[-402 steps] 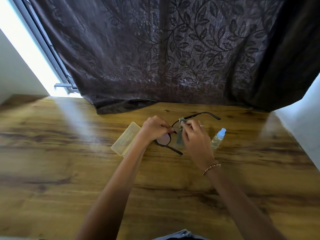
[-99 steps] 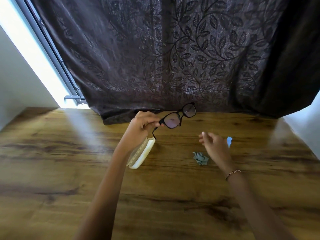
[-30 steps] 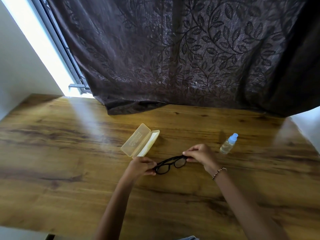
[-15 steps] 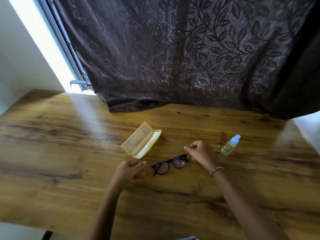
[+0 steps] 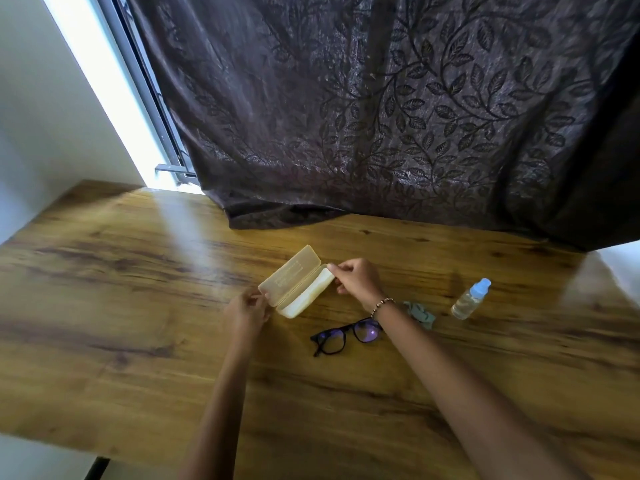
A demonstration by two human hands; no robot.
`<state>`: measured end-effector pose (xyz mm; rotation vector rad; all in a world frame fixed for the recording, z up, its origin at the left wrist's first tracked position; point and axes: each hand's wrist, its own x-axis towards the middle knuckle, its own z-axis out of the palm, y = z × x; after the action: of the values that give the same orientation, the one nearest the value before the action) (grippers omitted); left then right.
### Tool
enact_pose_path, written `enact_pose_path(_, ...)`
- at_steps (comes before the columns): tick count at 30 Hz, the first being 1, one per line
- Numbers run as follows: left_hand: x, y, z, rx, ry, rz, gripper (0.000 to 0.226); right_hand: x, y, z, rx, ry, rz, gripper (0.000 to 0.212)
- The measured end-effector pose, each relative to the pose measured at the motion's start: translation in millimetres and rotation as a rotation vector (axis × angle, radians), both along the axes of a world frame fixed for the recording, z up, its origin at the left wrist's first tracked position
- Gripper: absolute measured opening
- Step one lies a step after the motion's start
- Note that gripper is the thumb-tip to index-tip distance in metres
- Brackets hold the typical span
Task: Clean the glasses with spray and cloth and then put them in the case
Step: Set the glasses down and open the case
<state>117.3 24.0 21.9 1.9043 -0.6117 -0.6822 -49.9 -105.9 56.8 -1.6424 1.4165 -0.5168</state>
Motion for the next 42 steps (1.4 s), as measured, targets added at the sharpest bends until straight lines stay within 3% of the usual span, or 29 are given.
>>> enact_pose_path(8, 9.2, -47.4, -3.7, 0.037, -0.263, -0.077, 0.021, -32.1, -0.2, -13.3, 0.085, -0.084, -0.153, 0.010)
enact_pose_path(17, -0.3, -90.1, 4.9, 0.046, -0.448, -0.288, 0.015, -60.6, 2.8, -17.9, 0.064, 0.051, -0.158, 0.011)
enact_pose_path(23, -0.8, -85.4, 8.2, -0.020, -0.396, -0.326, 0.017, -80.4, 6.1, -13.1, -0.002, 0.150, -0.050, 0.008)
enact_pose_path(32, -4.3, -80.0, 5.6, -0.070, -0.212, -0.275, 0.019, -106.2, 7.9, -8.1, 0.301, 0.031, 0.270, 0.015)
enact_pose_path(42, -1.3, -79.3, 0.4, -0.084, 0.038, -0.231, 0.017, -105.4, 8.9, -14.3, 0.200, 0.041, 0.316, 0.021)
